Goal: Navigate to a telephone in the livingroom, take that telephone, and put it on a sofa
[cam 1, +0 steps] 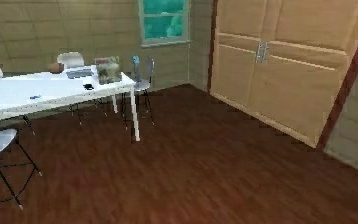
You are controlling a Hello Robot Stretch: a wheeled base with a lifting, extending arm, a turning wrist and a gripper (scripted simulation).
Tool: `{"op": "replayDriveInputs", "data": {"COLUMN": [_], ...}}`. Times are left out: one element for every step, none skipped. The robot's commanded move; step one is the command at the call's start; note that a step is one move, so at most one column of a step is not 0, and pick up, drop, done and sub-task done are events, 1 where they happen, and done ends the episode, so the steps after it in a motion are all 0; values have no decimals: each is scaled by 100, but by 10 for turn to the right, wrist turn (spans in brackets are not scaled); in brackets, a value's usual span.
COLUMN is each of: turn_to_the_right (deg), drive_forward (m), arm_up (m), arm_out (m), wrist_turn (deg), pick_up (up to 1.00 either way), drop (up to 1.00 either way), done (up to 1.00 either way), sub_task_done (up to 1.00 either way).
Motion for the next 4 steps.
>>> {"op": "replayDriveInputs", "data": {"turn_to_the_right": [450, 360, -450, -450], "drive_forward": [0, 0, 0, 0], "arm_up": [0, 0, 0, 0], "arm_out": [0, 0, 0, 0], "wrist_turn": [0, 0, 0, 0], "pick_up": [0, 0, 0, 0], "drop": [0, 0, 0, 0], "done": [0, 0, 0, 0], "sub_task_done": [0, 0, 0, 0]}}
